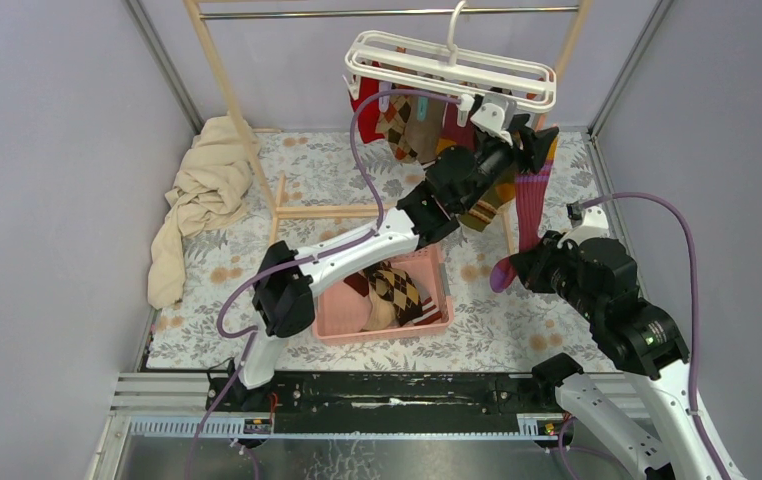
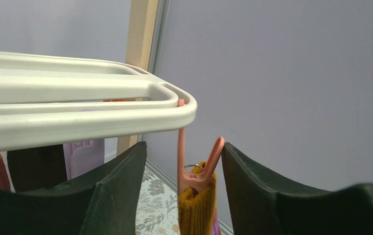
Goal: Remove the socks clipped to the hanger
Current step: Remove the sock from the hanger.
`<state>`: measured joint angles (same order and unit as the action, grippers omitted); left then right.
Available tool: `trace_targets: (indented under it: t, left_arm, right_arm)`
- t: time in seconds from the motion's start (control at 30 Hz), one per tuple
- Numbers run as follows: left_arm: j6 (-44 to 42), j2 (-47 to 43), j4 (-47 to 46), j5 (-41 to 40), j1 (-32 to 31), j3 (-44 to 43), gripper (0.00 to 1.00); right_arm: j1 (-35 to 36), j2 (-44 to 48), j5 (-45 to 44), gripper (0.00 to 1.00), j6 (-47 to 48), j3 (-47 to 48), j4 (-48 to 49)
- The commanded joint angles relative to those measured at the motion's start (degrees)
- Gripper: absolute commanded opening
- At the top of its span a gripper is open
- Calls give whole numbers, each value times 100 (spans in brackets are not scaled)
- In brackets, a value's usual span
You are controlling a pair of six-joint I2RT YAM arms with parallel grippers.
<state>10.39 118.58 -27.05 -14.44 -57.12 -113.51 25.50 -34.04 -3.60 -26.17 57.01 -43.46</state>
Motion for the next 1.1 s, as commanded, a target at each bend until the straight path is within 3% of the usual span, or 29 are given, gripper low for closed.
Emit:
trace_targets:
  t: [0.0,0.37,0.57,0.8,0.87,1.0,1.07]
  left_arm:
    - [-73,73,-433,118,78,-47,62]
    - [-37,15,-450,177,123,53,49]
    - [-71,-82,-436,195,127,168,31]
    - [-72,-172,-406,187,136,282,28]
    - [-75,-281,-394,179,134,413,35]
    - [-49,-582,-386,312,140,798,71]
    - [-9,-707,-324,411,140,948,78]
  right_arm:
    - [24,3,61,0,33,-16,185]
    - [25,17,88,0,60,-117,230]
    - [25,-8,118,0,74,-175,294]
    - [26,-63,200,0,90,-191,368]
    - [26,-72,302,0,97,-186,453]
    - [26,-182,600,0,158,-124,608]
    - [26,-278,673,0,201,-42,635]
